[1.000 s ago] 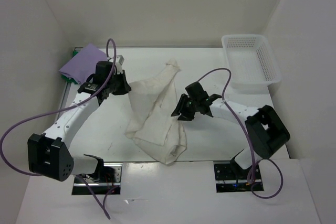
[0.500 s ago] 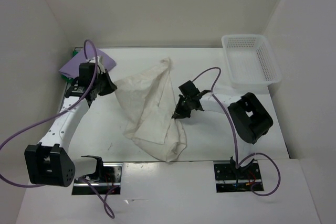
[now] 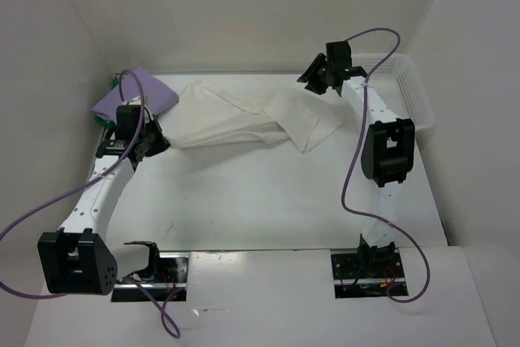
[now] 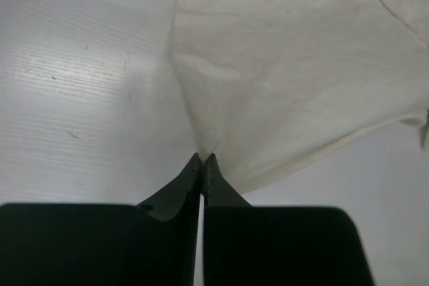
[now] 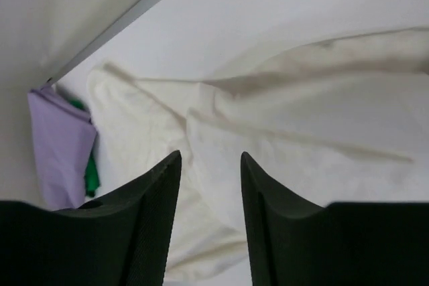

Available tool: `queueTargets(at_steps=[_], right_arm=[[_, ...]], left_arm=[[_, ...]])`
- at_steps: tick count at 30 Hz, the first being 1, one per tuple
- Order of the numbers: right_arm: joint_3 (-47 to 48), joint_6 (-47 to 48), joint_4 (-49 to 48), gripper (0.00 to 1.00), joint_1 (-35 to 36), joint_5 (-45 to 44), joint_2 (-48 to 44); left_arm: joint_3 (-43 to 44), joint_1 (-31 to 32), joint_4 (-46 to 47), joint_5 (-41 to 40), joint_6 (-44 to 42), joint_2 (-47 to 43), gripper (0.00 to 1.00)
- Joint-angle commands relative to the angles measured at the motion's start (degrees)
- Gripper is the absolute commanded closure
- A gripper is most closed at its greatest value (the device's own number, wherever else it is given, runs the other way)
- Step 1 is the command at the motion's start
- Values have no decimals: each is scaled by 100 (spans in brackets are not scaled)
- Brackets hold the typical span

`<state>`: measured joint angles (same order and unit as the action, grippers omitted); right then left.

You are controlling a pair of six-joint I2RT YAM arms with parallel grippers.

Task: Fold and stack the t-shirts
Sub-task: Flatten out the tshirt

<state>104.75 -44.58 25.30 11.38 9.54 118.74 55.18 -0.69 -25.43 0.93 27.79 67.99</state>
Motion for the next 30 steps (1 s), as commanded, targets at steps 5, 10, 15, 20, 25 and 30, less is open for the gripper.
queueTargets(at_steps=[5, 10, 15, 20, 25, 30], right_arm=[[-1074, 670, 248, 50, 75, -522, -1034], [-2493, 600, -209, 55, 75, -672, -1537], [-2785, 599, -394, 51, 75, -805, -1161], [-2706, 538, -745, 51, 75, -314, -660], [-2644, 345, -851, 51, 75, 12, -484], [-2653, 283, -842, 60, 189, 188, -272]], left_arm=[[-77, -72, -6, -198, 95, -84, 99], [-130, -72, -6, -198, 95, -84, 99], [-130, -72, -6, -198, 95, -84, 98], [-244, -72, 47, -84, 95, -145, 98], [-244, -72, 100, 100, 95, -145, 98], [-244, -72, 100, 162, 95, -145, 98]])
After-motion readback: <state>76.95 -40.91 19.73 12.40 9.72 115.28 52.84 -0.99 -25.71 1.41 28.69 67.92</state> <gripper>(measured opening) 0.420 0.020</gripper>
